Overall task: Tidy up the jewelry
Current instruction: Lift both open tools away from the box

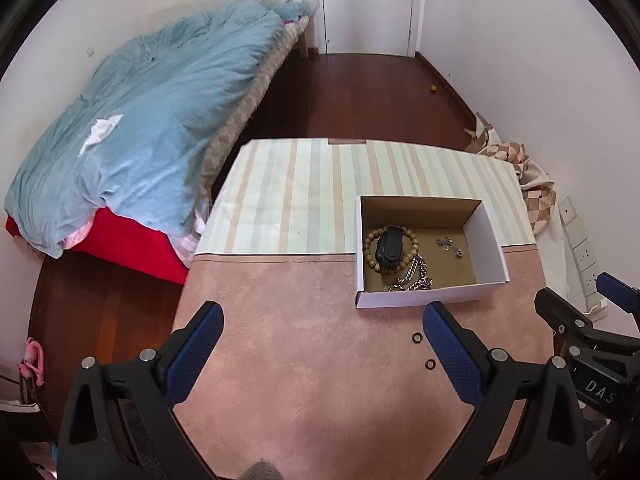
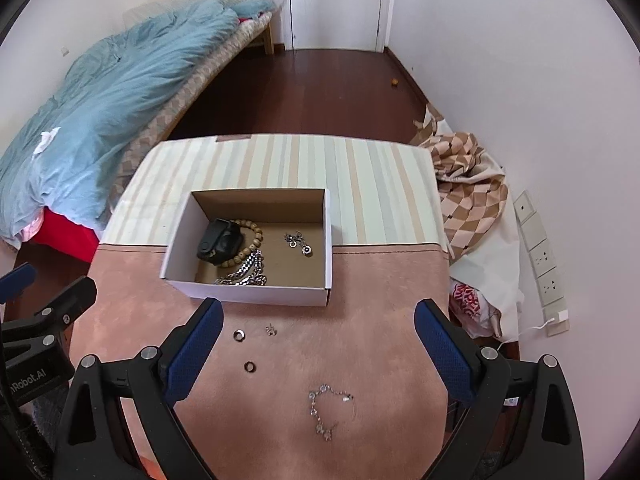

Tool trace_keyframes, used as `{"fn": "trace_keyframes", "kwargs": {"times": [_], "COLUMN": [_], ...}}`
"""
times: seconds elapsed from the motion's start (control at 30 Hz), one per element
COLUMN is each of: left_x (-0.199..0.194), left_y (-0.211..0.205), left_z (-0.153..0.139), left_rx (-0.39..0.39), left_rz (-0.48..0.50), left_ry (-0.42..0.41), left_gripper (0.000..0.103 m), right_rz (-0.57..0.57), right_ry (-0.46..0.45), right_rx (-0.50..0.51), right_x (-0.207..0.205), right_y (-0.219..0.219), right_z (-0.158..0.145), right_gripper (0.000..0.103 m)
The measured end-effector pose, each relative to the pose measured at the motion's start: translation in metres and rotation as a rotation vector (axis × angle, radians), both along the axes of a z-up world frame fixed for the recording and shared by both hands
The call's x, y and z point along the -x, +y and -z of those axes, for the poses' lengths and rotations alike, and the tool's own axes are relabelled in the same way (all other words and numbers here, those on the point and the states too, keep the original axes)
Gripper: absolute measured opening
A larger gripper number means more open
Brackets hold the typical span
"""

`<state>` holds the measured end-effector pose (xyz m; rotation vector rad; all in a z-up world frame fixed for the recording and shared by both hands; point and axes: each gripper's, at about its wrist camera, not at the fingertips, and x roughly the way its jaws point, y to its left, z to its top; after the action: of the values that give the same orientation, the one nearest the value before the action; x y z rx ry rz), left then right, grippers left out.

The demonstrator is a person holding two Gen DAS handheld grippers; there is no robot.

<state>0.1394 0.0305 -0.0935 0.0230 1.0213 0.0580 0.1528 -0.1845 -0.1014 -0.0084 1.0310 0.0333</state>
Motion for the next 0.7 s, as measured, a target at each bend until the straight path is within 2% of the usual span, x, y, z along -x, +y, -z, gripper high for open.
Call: {"fn": "trace_keyframes", "kwargs": {"times": [0.23,0.37,0.5,0.63,0.7], "left_x": [0.023,0.034,0.044,0.057,0.063], "left_y": [-0.001,0.001,0.000,-0.003,-0.006], "left_z": [-0.021,-0.019,0.009,0.055,0.081], "left_rx": [0.007,-0.013,-0.035,-0.033,-0.047], "left_rz": [0.006,-0.007,-0.010,-0.011,-0.017], "left_ry": [-0.033,-0.044,0.001,0.093,0.140], "left_gripper": [0.102,0.102,0.102,0.102,0.102], "right_rz": [-0.007,-0.003,0.037,0.095,0.114], "right_ry": [-0.053,-0.042,0.023,0.133,0.175], "right_rx": [-0.026,-0.051,-0.076,-0.128,-0.133], "right_x": [0.027,0.040,0.057,0.075,0.084], "right_y": [0.003,-0.001,-0.015,-0.037,-0.043], "right_z": [-0.026,-0.025,0.009,0.071,0.100], "right_gripper": [0.098,0.098,0.098,0.097,0.093]}}
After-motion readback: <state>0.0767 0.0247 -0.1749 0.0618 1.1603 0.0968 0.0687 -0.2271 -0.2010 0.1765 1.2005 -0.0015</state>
